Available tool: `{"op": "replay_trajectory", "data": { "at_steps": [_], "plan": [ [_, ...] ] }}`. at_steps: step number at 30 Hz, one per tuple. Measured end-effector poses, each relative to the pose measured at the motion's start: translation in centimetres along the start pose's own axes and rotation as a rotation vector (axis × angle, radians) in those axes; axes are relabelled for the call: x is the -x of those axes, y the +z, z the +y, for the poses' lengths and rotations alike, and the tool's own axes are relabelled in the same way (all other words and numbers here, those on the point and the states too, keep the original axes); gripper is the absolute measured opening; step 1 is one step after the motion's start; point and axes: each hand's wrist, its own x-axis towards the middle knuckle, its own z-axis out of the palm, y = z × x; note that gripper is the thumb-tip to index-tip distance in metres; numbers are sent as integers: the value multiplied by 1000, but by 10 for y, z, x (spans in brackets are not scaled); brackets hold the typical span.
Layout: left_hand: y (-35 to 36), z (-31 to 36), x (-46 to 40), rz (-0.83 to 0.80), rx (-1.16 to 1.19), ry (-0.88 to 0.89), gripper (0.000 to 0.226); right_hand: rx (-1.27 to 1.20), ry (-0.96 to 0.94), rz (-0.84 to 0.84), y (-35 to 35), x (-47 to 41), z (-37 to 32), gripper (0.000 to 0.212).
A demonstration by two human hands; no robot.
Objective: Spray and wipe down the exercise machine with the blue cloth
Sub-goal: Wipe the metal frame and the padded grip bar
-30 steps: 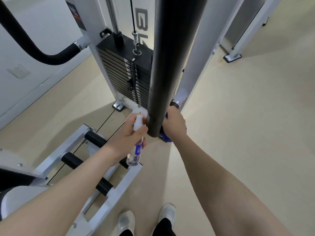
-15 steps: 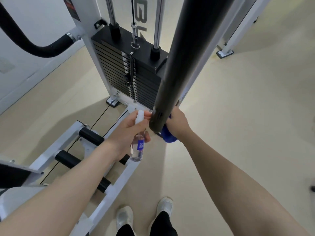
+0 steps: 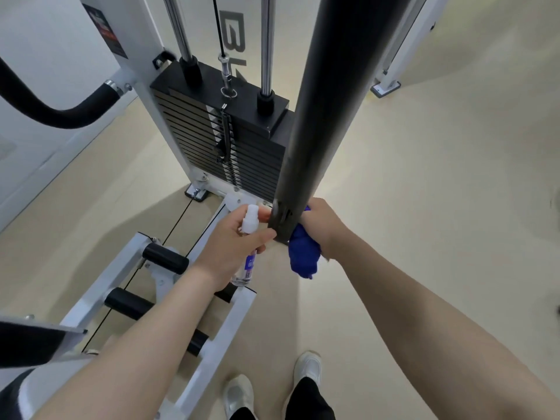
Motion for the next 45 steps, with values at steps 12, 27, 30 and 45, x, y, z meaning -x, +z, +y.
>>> {"op": "replay_trajectory", "data": {
  "at_steps": [12, 27, 30, 45],
  "plan": [
    [1, -8, -5, 71, -105, 56, 38, 366, -18, 254, 15, -5, 6, 18],
    [5, 8, 12, 184, -269, -42, 20, -278, -43, 546, 44, 52, 5, 29],
    [-2, 12, 20, 190, -271, -97, 14, -86, -466, 693, 35, 96, -15, 25],
    [-34, 14, 39, 203, -424, 89, 8, 1728, -1038, 531, 39, 71, -9, 17]
  ]
}}
